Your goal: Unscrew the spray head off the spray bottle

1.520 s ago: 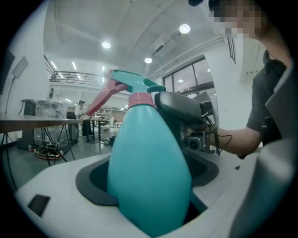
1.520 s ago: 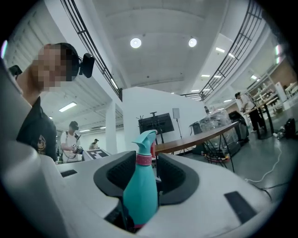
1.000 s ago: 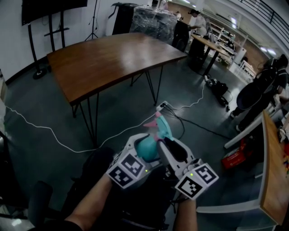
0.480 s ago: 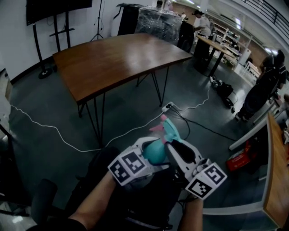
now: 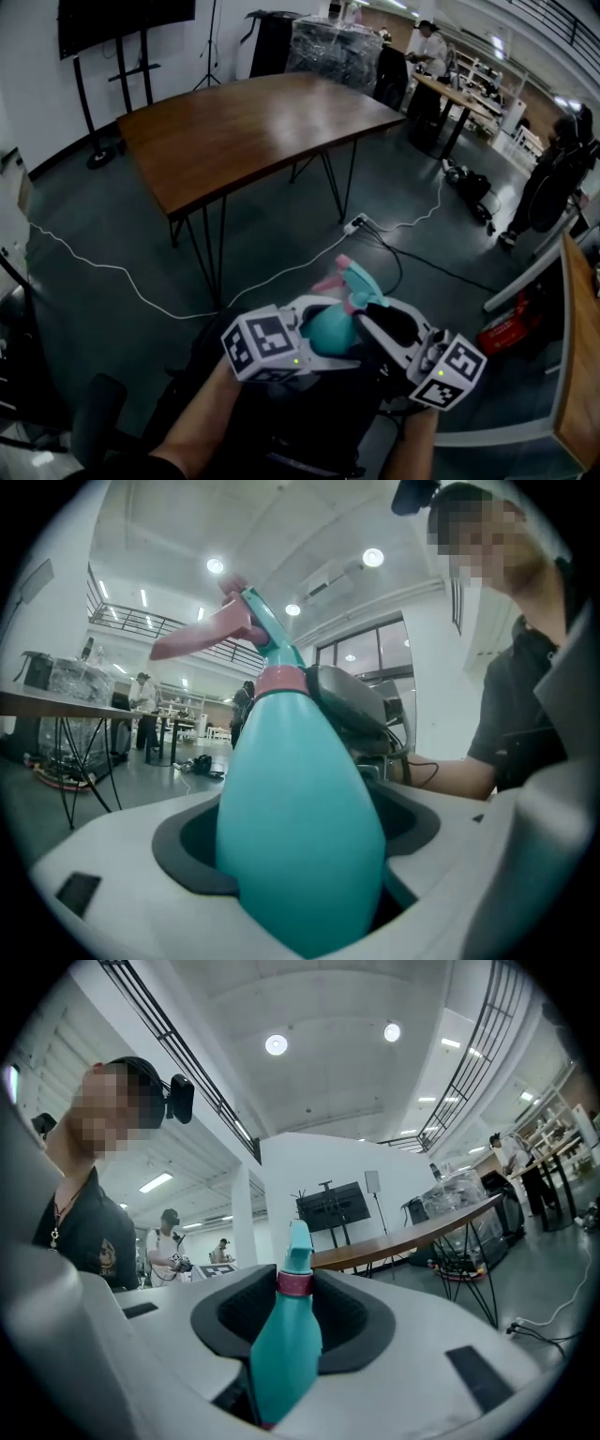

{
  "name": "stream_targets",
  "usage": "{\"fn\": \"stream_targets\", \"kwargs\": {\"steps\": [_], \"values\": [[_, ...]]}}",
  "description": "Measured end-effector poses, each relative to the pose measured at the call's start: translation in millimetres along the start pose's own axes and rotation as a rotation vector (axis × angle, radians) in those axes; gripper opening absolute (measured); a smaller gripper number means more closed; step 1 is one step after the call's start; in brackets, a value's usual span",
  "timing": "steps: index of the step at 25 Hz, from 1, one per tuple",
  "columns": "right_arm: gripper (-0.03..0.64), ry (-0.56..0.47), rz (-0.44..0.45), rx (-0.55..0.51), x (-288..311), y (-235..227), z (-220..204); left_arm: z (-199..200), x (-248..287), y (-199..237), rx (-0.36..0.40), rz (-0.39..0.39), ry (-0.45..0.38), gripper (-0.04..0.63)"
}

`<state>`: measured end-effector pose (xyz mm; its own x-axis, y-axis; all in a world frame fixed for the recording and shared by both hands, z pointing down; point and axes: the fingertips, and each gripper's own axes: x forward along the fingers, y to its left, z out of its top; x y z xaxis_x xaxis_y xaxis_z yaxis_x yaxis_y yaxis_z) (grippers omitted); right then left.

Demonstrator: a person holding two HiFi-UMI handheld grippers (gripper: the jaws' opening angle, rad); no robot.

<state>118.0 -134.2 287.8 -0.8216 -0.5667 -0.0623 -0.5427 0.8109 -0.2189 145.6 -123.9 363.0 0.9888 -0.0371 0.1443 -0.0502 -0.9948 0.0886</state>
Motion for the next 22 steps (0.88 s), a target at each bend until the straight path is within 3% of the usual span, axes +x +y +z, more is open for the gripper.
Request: {"fn": "stream_targets", "kwargs": {"steps": [5, 8, 16, 22], "values": [[0.123, -0.035, 0.096, 0.018, -4, 11, 1, 3, -5, -17, 0.004, -0.092, -0.021, 0.428], [0.123, -0.049, 0.116, 0.021, -3, 15, 2, 7, -7, -18, 0.015, -0.089, -0.043, 0.428], [0.124, -0.031, -0.127, -0.019, -3, -14, 2, 6, 0, 23, 0.011, 0.173, -0.031, 0.428], [0.124, -0.019, -0.211, -0.029, 7, -18, 5, -1, -6, 47, 0.022, 0.33, 0.019, 0.428]]}}
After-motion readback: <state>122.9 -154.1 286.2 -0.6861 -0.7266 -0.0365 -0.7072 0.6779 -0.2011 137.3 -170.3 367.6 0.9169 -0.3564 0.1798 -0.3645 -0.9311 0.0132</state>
